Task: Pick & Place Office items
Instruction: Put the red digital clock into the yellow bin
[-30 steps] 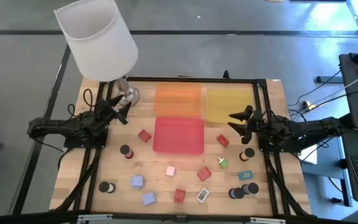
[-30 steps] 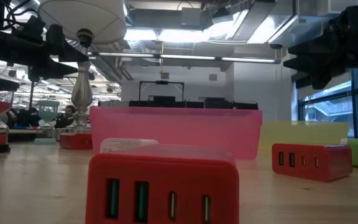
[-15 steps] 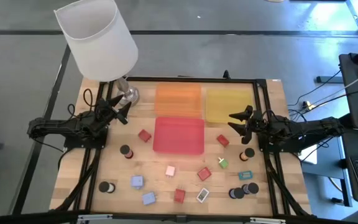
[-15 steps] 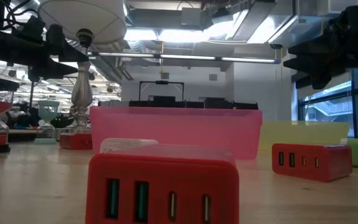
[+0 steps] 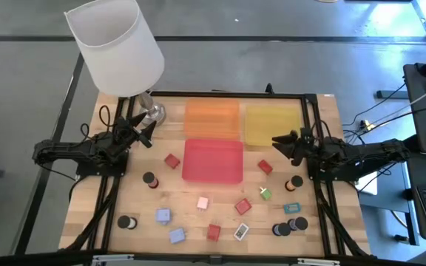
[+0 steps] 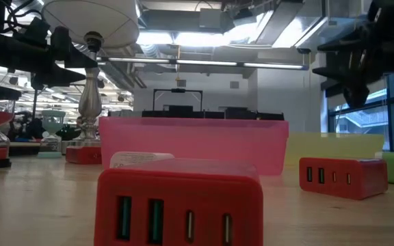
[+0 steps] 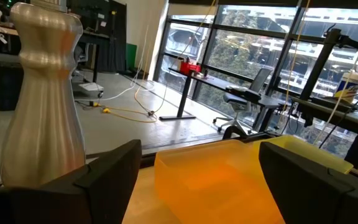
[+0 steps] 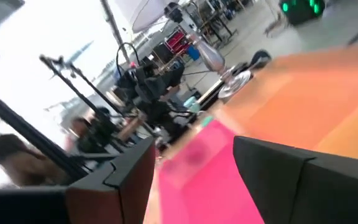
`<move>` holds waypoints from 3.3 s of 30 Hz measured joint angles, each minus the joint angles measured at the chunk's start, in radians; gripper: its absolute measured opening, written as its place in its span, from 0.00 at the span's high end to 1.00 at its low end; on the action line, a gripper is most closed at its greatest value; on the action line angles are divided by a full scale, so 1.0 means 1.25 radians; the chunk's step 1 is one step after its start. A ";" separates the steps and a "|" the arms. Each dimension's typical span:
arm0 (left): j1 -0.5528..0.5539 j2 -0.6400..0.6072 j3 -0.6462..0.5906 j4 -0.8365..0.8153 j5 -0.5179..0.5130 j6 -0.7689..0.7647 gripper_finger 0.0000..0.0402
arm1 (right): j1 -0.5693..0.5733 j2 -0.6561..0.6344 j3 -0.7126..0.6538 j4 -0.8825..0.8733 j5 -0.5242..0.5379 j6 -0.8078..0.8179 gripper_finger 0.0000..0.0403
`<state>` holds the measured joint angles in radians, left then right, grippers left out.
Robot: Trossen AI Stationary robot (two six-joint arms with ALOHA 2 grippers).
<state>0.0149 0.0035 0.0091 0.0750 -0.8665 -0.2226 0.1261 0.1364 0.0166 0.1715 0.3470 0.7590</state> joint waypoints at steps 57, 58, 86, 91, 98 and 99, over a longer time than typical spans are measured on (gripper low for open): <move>0.000 0.000 0.000 0.002 -0.002 0.000 0.20 | 0.000 0.984 0.590 -0.821 -0.234 0.190 0.45; 0.000 0.000 0.000 0.002 -0.002 0.000 0.20 | 0.000 0.987 0.590 -0.816 -0.237 0.179 0.45; 0.000 0.000 0.000 0.002 -0.003 0.000 0.20 | 0.052 0.988 0.589 -0.705 -0.116 0.181 0.26; 0.000 0.000 0.000 0.002 -0.003 0.000 0.20 | 0.068 0.990 0.588 -0.703 -0.109 0.197 0.28; 0.000 0.000 0.000 0.002 -0.003 0.000 0.20 | 0.084 1.036 0.571 -0.686 -0.067 0.224 0.28; 0.000 0.000 0.000 0.002 -0.003 0.000 0.20 | 0.084 1.047 0.571 -0.685 -0.067 0.224 0.28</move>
<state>0.0151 0.0040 0.0093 0.0773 -0.8699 -0.2226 0.2310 1.4448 0.7307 -0.6849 0.2626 1.0389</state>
